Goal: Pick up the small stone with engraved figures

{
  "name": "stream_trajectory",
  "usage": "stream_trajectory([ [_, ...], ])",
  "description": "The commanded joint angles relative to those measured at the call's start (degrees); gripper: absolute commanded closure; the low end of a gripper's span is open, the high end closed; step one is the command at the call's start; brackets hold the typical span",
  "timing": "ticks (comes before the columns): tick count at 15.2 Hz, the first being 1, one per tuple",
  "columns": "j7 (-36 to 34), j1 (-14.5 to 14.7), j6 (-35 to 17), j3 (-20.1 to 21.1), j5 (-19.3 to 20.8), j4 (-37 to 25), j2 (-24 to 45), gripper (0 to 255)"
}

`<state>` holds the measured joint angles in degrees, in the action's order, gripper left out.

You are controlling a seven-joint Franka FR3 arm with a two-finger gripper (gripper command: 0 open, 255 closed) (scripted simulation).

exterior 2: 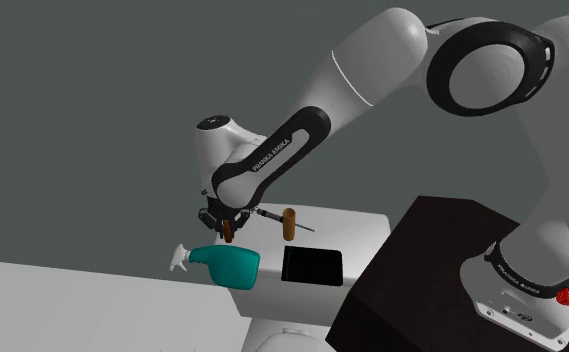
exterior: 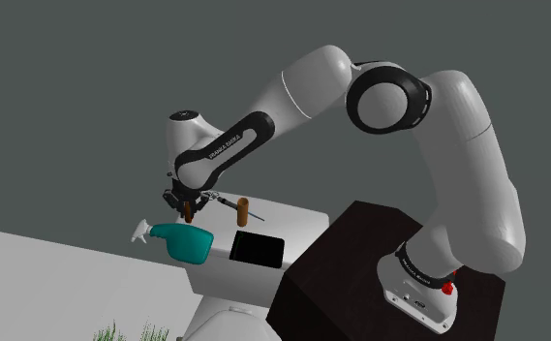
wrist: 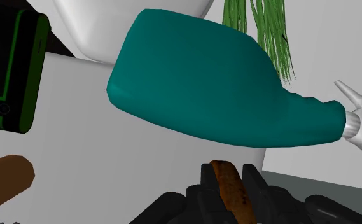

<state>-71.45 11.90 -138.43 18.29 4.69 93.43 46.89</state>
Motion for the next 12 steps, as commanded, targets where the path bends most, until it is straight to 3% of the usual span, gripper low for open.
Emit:
stream_trajectory([
  [1,0.0,0.0,0.0,0.0,0.0,0.0,0.0,255],
  [12,0.0,-0.9,3.7,1.0,-0.9,0.7,-4.5,255],
])
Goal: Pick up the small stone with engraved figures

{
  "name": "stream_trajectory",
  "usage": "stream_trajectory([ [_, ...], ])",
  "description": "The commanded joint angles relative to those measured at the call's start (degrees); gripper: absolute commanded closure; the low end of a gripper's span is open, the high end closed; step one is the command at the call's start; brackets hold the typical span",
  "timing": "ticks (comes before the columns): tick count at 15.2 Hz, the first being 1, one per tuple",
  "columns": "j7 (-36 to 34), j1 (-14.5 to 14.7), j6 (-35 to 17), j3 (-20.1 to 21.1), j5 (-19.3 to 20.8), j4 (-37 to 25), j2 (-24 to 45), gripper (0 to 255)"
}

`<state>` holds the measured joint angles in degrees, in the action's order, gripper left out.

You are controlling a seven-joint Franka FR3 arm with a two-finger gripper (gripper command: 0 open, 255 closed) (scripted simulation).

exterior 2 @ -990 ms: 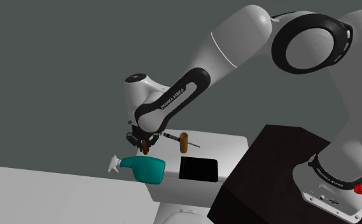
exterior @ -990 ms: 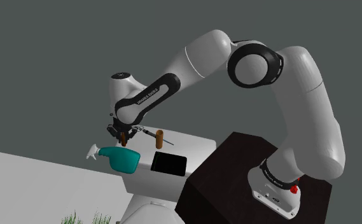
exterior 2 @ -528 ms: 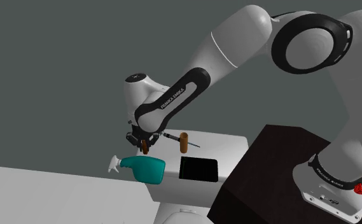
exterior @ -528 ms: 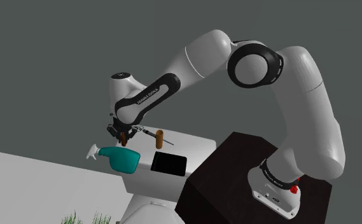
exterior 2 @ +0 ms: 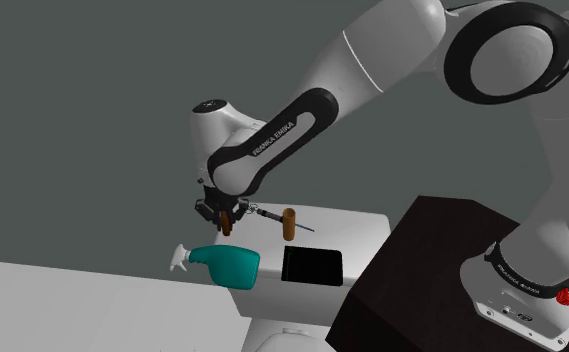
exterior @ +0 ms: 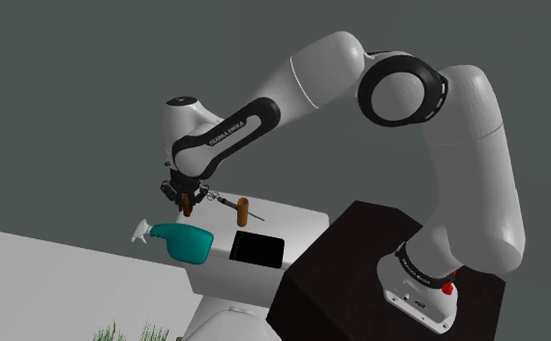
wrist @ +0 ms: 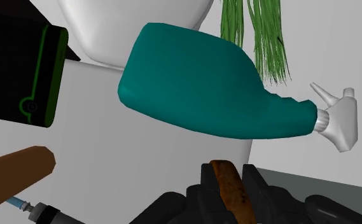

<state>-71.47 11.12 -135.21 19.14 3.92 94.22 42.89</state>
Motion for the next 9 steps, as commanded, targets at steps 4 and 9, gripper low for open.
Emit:
stream_trajectory([
  [4,0.0,-0.5,2.4,0.6,-0.6,0.1,-2.6,255],
  [9,-0.1,-0.7,4.0,0.9,-0.9,0.1,-4.1,255],
])
